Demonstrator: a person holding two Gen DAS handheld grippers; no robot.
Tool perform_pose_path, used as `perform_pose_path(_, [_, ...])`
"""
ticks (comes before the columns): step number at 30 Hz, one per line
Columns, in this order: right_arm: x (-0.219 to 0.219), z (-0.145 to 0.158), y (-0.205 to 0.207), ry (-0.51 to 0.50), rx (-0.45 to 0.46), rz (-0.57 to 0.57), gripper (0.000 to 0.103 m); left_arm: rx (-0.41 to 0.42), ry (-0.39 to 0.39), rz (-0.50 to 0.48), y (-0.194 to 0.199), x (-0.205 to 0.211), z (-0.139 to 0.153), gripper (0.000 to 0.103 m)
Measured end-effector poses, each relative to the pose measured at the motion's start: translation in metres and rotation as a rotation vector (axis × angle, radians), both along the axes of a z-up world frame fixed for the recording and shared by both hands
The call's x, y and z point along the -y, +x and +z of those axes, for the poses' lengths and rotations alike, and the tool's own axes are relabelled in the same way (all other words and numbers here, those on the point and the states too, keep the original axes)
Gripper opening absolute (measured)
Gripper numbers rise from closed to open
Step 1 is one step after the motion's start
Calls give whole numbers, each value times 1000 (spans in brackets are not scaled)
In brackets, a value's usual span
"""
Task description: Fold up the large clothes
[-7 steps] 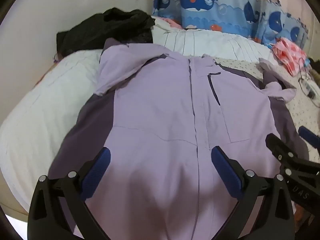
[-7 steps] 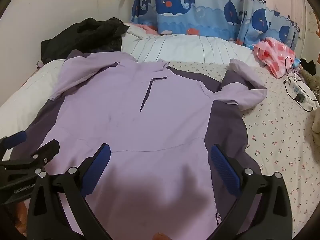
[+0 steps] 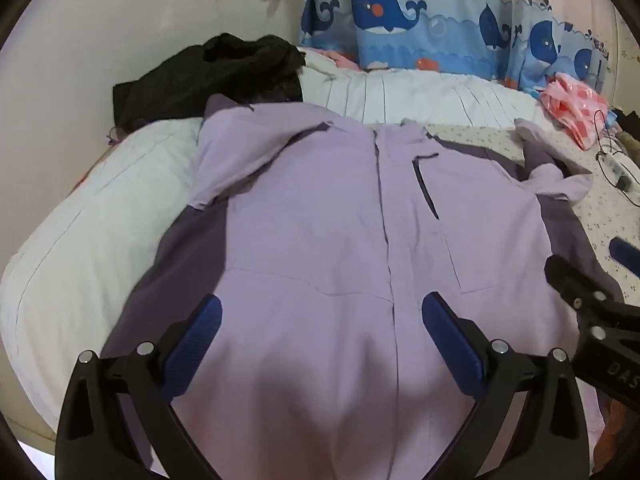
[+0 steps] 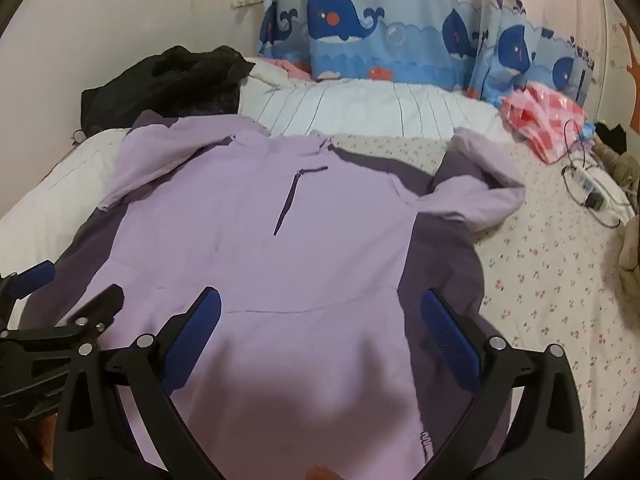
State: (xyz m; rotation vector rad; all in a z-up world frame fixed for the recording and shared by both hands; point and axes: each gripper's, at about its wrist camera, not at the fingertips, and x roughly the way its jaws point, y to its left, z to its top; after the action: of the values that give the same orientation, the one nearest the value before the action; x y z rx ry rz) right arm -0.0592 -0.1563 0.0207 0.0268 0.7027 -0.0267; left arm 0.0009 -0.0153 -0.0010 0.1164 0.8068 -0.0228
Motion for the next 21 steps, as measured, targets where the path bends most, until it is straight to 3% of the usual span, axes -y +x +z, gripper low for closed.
perform_pose_path(7, [7,2,9,11,19,-18,97,52,28,77,9,-4,-5,96])
perform_pose_path(9, [10,4,10,59,54,2,96,38,4,87,14,-8,-6,96])
perform_pose_path(12, [16,8,8,216,142,76,96,57,-25,108,21,-17,-7,96])
perform_pose_path(17, [14,2,30,245,0,104,97,93,-26,124,29,-22,-3,96])
perform_pose_path(21, [9,2,38,158,19,81,97,99,-27,120,36,-21,-3,96])
